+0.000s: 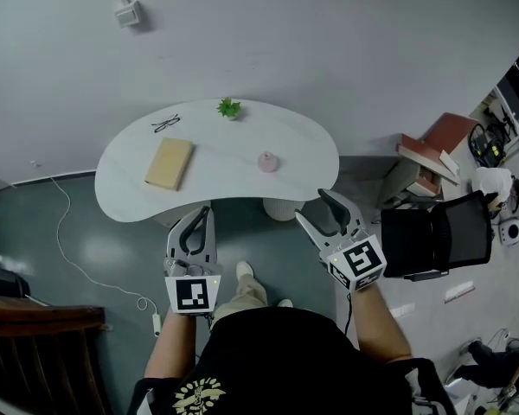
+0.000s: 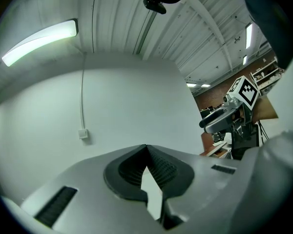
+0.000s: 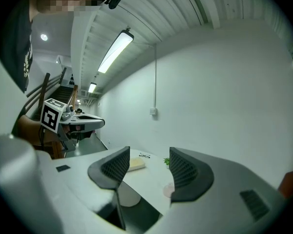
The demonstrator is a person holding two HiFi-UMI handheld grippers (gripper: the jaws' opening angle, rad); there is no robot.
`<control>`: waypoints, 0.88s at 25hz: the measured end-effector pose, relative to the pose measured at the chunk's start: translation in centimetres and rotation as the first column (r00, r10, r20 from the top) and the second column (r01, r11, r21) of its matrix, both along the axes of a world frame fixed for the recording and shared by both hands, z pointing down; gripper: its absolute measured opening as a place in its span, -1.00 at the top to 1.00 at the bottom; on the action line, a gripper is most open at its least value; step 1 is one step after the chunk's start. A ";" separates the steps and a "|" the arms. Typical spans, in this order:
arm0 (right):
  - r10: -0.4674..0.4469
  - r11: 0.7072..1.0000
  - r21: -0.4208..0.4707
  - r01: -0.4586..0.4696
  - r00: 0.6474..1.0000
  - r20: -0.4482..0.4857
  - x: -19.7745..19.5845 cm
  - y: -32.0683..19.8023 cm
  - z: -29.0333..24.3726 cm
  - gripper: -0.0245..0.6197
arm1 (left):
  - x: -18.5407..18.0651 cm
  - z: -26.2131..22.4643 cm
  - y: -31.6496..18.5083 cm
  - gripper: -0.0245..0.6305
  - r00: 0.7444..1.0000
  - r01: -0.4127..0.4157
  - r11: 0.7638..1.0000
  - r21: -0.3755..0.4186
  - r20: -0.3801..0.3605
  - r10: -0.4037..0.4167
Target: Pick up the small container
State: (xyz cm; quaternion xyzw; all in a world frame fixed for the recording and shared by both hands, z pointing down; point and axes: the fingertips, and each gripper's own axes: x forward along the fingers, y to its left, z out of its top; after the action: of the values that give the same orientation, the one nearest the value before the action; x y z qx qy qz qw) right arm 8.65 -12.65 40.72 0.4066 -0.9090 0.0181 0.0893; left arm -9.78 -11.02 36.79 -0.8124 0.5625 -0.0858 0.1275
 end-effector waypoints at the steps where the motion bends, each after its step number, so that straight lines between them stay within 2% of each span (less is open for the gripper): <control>1: 0.004 1.000 -0.001 -0.004 1.000 0.000 -0.2 -0.7 0.0 0.16 | 0.0 0.0 -0.7 0.91 1.000 -0.013 1.000 0.001 0.005 0.013; 4: 0.010 1.000 -0.003 -0.010 1.000 -0.002 -1.1 -2.9 0.2 0.16 | -0.4 0.4 -3.0 0.91 0.999 -0.047 0.999 -0.011 0.020 0.047; 15: 0.011 1.000 -0.014 -0.011 1.000 -0.004 -5.4 -11.5 1.0 0.16 | -3.6 1.7 -12.1 0.91 0.996 -0.085 0.996 -0.040 0.029 0.086; 22: 0.034 0.999 -0.016 -0.034 0.999 -0.018 -8.0 -16.1 0.7 0.16 | -6.3 1.4 -17.1 0.91 0.995 -0.098 0.994 -0.047 -0.003 0.098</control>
State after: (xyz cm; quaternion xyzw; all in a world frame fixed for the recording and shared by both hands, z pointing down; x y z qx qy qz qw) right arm 0.66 -28.70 41.39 0.4215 -0.9010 0.0235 0.1001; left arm -16.08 -28.14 38.15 -0.8418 0.5199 -0.0926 0.1120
